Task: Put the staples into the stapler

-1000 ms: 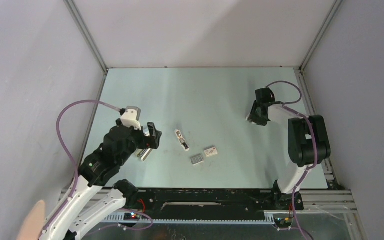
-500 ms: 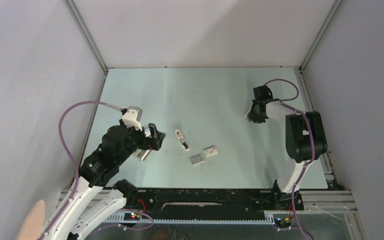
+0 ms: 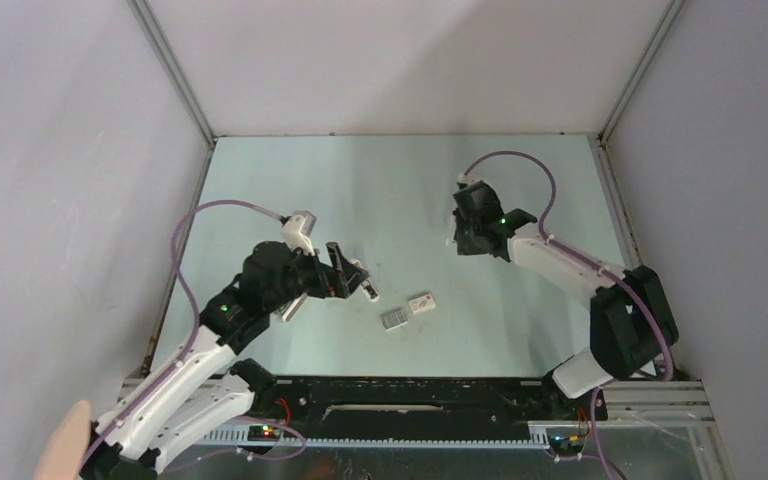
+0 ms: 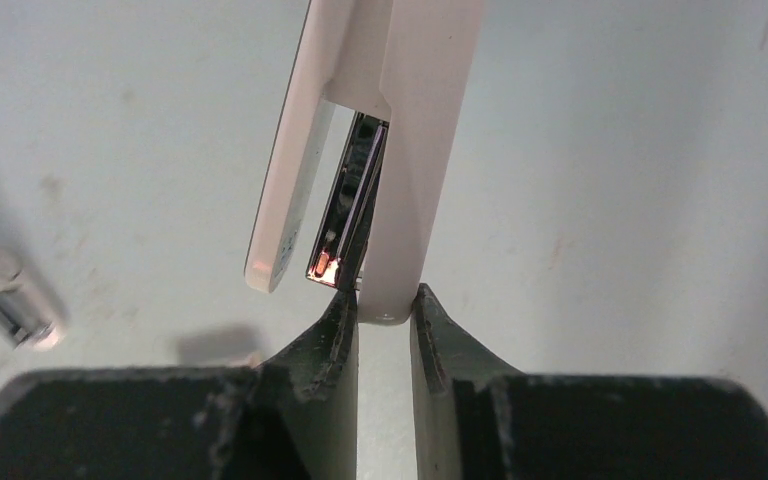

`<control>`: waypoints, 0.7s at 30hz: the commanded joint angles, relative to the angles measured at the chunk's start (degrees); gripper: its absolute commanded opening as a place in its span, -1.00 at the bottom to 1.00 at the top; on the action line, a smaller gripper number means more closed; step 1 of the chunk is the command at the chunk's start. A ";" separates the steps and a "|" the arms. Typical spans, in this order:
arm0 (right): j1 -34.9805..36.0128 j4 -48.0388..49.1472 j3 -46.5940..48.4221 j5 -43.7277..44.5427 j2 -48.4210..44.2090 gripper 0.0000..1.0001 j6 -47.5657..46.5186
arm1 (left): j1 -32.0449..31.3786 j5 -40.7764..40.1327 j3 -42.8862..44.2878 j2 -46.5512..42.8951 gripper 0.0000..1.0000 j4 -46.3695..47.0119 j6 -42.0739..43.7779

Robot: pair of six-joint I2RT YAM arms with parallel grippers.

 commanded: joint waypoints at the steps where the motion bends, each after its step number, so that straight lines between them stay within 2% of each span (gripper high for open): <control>1: 7.07 -1.71 -0.12 5.11 -6.54 -1.00 0.25 | -2.08 3.47 -2.38 3.33 0.98 14.03 -9.10; 6: 17.37 -1.80 -0.19 9.66 -11.63 -1.00 1.62 | -5.78 1.68 -1.72 9.10 0.94 21.13 -12.52; 10: 22.80 -0.80 -0.88 11.64 -15.08 -1.00 4.14 | -7.73 0.62 -2.44 13.66 0.89 27.87 -15.51; 14: 26.85 0.54 -2.01 12.98 -17.30 -1.00 6.00 | -8.85 1.03 -2.42 17.38 0.75 32.52 -17.01; 21: 31.04 0.51 -2.17 14.71 -17.57 -1.00 7.22 | -11.01 0.96 -0.50 22.13 0.54 34.59 -16.65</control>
